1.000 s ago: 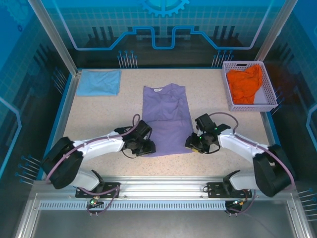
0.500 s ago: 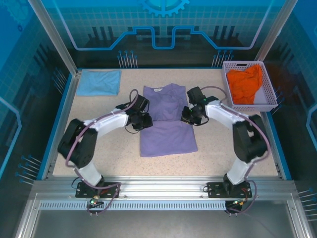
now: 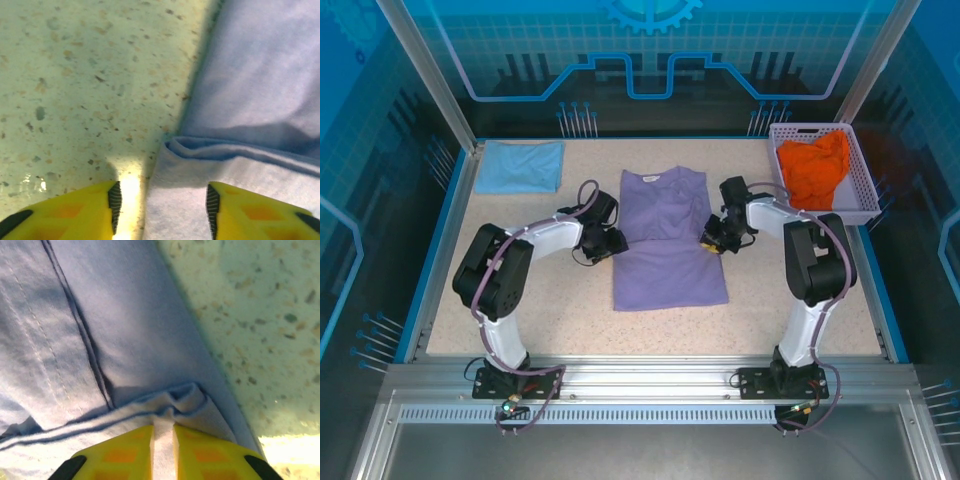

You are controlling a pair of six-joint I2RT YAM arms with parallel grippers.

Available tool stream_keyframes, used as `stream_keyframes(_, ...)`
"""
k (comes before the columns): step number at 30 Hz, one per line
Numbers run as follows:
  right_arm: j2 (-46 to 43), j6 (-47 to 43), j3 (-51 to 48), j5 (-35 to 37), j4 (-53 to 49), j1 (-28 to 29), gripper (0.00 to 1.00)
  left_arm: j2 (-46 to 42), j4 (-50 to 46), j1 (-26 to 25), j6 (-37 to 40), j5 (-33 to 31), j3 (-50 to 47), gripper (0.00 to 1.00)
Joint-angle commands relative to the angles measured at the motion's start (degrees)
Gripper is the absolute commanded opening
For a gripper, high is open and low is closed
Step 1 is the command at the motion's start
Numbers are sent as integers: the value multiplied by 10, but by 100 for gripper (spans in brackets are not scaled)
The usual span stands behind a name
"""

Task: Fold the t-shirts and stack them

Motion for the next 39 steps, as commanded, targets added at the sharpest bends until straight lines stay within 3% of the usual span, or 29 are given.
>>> stream_keyframes(1, -60, 2, -17, -23, -9, -1, 25, -56, -5, 2, -5, 37, 18, 59)
stream_keyframes(4, -137, 1, -58, -19, 12, -1, 34, -109, -12, 2, -6, 39, -5, 66)
stream_keyframes(5, -166, 0, -76, -5, 12, -2, 43, -131, -13, 2, -7, 45, -20, 68)
stream_keyframes(8, -236, -5, -134, 47, -14, -5, 53, -188, -8, 2, -8, 88, -76, 72)
stream_keyframes(13, -305, -27, -254, -6, -24, -7, 54, -273, 46, -18, -49, 193, -237, 74)
stream_keyframes(17, -352, -40, -330, -23, -18, 7, 56, -313, 73, -73, -88, 194, -322, 70)
stream_keyframes(20, -374, -40, -357, -19, -12, 10, 58, -326, 126, -88, -130, 198, -366, 66)
stream_keyframes(34, -329, -52, -351, -33, 30, 16, 53, -284, 256, -95, -233, 181, -401, 55)
stream_keyframes(39, -317, -56, -346, -19, 28, 16, 49, -248, 277, -96, -237, 196, -389, 45)
